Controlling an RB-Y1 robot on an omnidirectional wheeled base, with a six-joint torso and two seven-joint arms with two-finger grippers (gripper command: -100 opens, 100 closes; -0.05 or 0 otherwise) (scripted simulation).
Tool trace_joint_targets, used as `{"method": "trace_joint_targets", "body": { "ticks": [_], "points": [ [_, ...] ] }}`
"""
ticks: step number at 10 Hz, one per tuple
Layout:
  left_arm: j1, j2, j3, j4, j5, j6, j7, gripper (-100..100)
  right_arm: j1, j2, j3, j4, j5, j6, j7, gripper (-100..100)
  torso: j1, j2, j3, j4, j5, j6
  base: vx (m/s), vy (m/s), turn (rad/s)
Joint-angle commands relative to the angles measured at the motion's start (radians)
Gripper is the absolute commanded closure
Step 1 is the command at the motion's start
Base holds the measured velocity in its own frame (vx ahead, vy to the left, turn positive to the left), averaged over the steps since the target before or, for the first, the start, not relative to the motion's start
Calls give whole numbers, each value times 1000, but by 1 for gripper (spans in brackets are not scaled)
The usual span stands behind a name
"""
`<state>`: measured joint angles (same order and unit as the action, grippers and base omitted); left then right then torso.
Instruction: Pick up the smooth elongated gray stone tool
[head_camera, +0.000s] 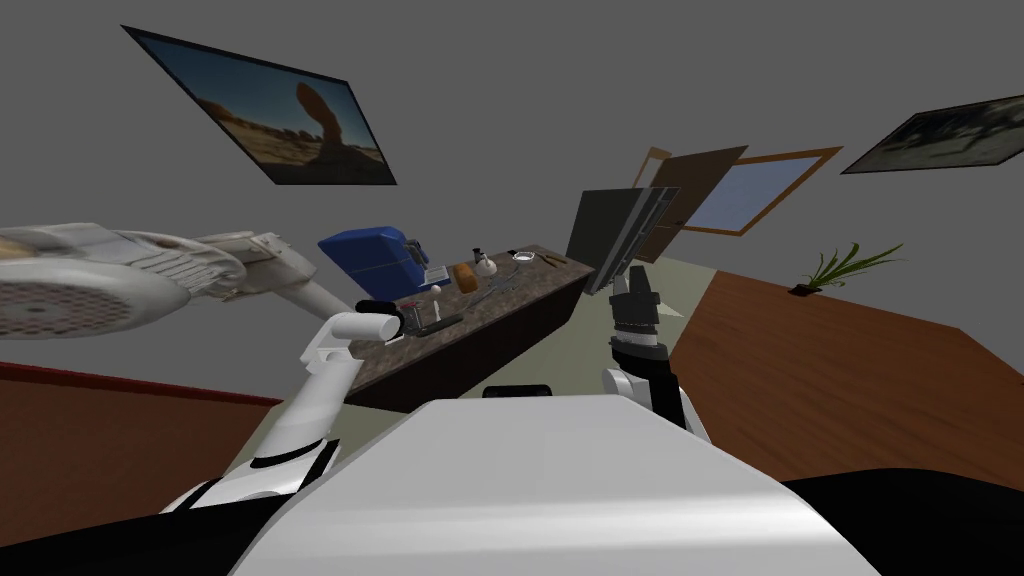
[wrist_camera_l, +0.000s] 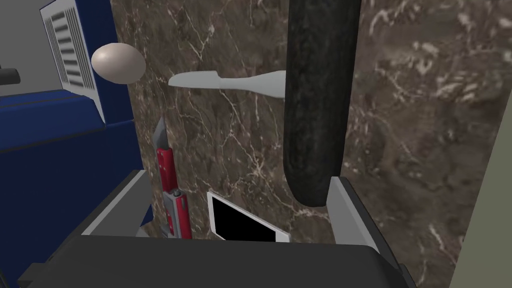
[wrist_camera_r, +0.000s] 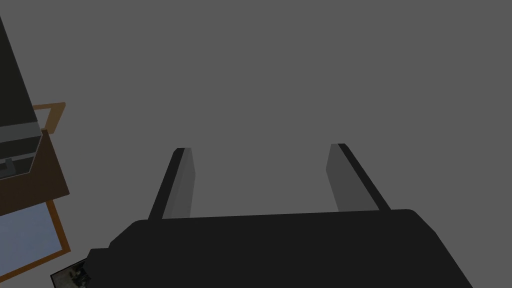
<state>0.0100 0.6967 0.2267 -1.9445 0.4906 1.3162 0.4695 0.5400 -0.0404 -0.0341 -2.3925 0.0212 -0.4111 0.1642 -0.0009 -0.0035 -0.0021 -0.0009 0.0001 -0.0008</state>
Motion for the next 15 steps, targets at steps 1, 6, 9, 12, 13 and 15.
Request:
{"method": "trace_joint_targets", "body": {
  "ticks": [1, 6, 9, 12, 13, 15],
  "points": [
    [-12, 12, 8, 26, 24, 50, 18, -100, 0, 0, 0, 0, 0, 0, 0, 0, 0, 0, 0, 0, 0, 0, 66, -31, -61],
    [-26, 27, 16, 69, 58, 182, 46, -100, 0, 0, 0, 0, 0, 0, 0, 0, 0, -2, -1, 0, 0, 0, 67, -15, -41],
    [-37, 36, 22, 109, 89, 266, 69, -100, 0, 0, 0, 0, 0, 0, 0, 0, -1, -1, -1, 0, 0, 0, 63, -22, -39],
    [-43, 41, 26, 143, 115, 337, 87, -100, 0, 0, 0, 0, 0, 0, 0, 0, -1, -1, -1, 0, 0, 0, 71, -16, -36],
    [-45, 42, 27, 158, 126, 367, 94, -100, 0, 0, 0, 0, 0, 0, 0, 0, -1, -3, -1, -1, 0, 0, 110, -15, -51],
    [-46, 43, 27, 170, 134, 397, 99, -100, 0, 0, 0, 0, 0, 0, 0, 0, -1, -2, -1, -1, 0, 0, 59, -18, -13]
  ]
}}
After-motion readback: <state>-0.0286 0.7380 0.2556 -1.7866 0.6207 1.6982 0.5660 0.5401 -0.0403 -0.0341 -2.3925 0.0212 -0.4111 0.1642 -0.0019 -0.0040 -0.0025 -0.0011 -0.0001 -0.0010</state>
